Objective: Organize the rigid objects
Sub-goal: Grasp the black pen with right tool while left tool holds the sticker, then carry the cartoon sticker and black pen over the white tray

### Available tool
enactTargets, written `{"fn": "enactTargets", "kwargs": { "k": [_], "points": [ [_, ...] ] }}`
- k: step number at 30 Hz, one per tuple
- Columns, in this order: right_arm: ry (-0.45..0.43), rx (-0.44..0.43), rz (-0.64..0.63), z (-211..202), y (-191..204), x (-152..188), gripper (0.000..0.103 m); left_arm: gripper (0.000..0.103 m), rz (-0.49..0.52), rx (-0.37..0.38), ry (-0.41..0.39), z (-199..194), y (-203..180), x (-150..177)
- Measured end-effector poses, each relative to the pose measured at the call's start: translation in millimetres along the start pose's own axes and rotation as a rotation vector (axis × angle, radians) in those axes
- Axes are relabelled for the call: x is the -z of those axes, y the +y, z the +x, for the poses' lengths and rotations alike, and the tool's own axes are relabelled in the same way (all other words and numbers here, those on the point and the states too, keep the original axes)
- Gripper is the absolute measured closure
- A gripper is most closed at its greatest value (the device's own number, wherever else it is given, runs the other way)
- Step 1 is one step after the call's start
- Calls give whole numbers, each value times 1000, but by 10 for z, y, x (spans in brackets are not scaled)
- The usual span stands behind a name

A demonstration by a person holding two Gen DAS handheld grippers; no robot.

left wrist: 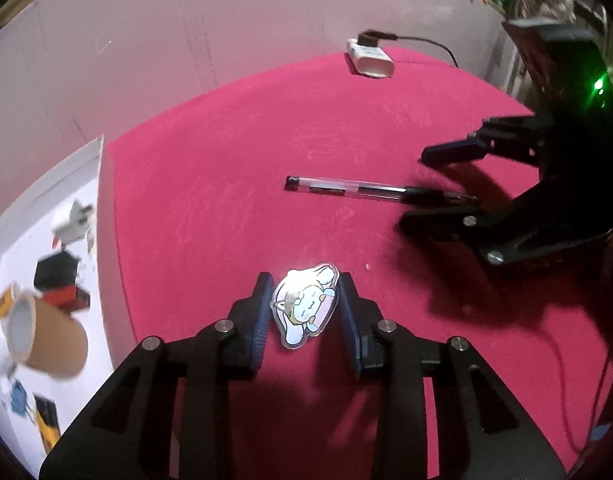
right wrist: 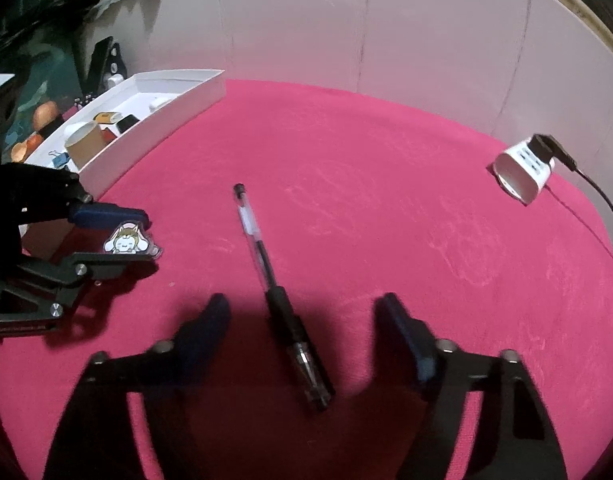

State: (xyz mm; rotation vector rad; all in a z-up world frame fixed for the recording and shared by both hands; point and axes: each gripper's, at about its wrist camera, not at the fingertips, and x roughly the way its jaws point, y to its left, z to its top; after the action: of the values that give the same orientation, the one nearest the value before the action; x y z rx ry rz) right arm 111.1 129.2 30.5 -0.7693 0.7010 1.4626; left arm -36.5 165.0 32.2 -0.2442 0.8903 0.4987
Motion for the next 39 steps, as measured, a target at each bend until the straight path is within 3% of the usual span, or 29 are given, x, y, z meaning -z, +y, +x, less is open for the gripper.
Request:
{"fn": "enactTargets", "kwargs": {
  "k": [4,7,9,11,17,25,29,39],
  "points": [
    [3,-5,-20,-1,45,-32,55,71,-37,10,-24,-115,-12,33],
    [17,-2,-50,-16,136,-45,73,71,-48,17,-47,-219,-32,37],
    [23,2,-74,-28,208,-41,91,71,-58,16,-62,-274,-30,31],
    [20,20,-84,-45,264,-24,96,71,-73,12,-77,-338,-19,43],
    [-45,26,10,-184,255,58,96,71,-131,-5,-128,-542,117,93],
    [-312,-43,204,-884,343,-4,96,71,-184,-67,-238,-939,217,84],
    [-376,-70,210,-1067,519,-87,96,71,-192,-114,-284,-1116,260,87],
    [-465,-85,182,-1328,790,-262,96,71,-245,-143,-334,-1387,467,210]
  ]
}}
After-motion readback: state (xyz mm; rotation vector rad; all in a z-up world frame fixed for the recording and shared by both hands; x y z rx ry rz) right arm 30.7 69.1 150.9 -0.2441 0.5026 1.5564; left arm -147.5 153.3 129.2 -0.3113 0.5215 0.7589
